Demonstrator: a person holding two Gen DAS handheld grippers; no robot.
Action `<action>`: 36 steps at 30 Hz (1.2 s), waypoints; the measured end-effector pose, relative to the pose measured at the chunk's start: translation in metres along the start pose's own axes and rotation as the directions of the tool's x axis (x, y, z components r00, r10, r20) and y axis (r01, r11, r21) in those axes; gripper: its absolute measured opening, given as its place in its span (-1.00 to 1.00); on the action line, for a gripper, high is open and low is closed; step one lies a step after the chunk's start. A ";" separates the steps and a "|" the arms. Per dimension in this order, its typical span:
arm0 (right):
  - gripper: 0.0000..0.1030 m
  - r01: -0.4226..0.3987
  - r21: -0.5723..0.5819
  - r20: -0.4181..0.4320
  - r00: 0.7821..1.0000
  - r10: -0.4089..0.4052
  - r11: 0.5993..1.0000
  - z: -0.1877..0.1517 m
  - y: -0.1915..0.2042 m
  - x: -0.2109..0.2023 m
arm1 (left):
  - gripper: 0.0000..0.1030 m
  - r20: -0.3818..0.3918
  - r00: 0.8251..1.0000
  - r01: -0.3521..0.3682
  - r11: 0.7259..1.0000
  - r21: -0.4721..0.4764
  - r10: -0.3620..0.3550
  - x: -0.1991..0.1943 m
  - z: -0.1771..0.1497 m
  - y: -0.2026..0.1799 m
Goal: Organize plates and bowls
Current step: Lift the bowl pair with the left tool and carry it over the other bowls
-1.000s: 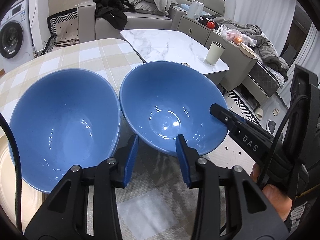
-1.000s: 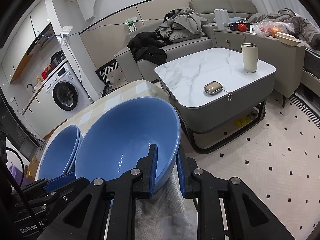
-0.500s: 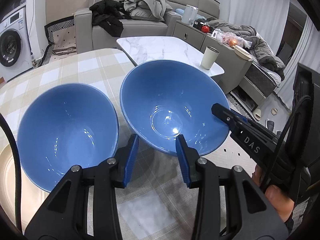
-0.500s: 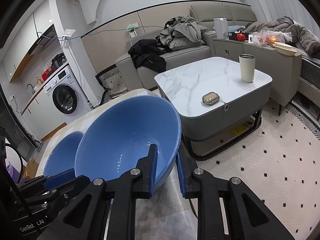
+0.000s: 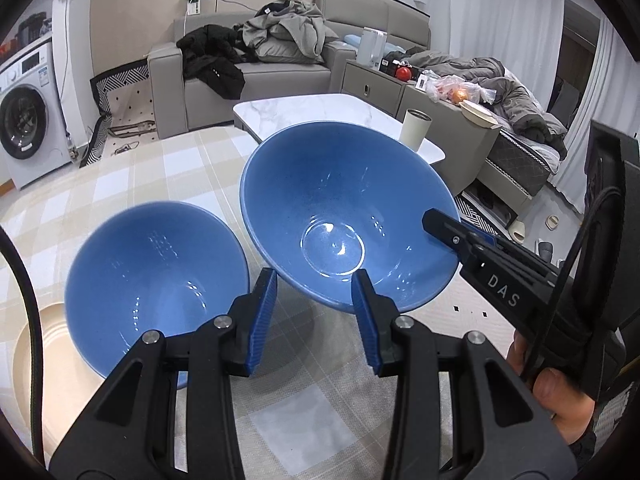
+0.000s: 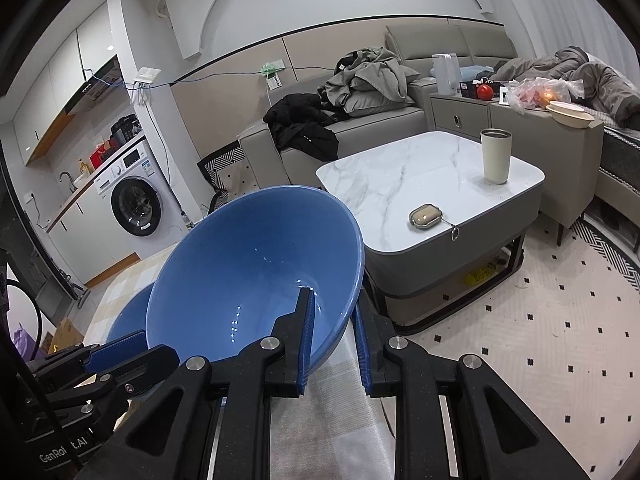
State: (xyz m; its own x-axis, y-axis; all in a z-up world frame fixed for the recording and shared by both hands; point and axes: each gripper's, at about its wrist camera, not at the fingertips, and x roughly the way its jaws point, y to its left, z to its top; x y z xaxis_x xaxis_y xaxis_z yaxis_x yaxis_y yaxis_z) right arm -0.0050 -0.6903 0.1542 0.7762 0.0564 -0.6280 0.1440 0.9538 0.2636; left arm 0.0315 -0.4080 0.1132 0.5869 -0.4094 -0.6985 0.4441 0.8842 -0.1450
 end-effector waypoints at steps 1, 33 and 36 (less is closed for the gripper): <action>-0.63 -0.002 0.000 0.004 1.000 0.002 1.000 0.001 0.001 -0.001 | -0.31 0.003 1.000 0.000 1.000 0.001 0.000 -0.003 0.000 -0.001; -0.58 -0.094 -0.093 0.109 0.989 0.104 0.991 0.010 0.062 -0.046 | -0.31 0.146 0.987 -0.072 0.997 -0.002 0.071 -0.119 -0.004 0.016; -0.58 -0.103 -0.108 0.107 0.988 0.115 0.989 0.009 0.070 -0.046 | -0.31 0.153 0.985 -0.081 0.997 -0.012 0.082 -0.131 -0.010 0.021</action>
State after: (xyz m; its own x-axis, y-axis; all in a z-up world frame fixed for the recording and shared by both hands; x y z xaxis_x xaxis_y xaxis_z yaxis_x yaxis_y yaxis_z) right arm -0.0251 -0.6287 0.2080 0.8489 0.1338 -0.5113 -0.0044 0.9692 0.2463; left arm -0.0425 -0.3334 0.1949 0.7183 -0.3649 -0.5923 0.3868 0.9172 -0.0959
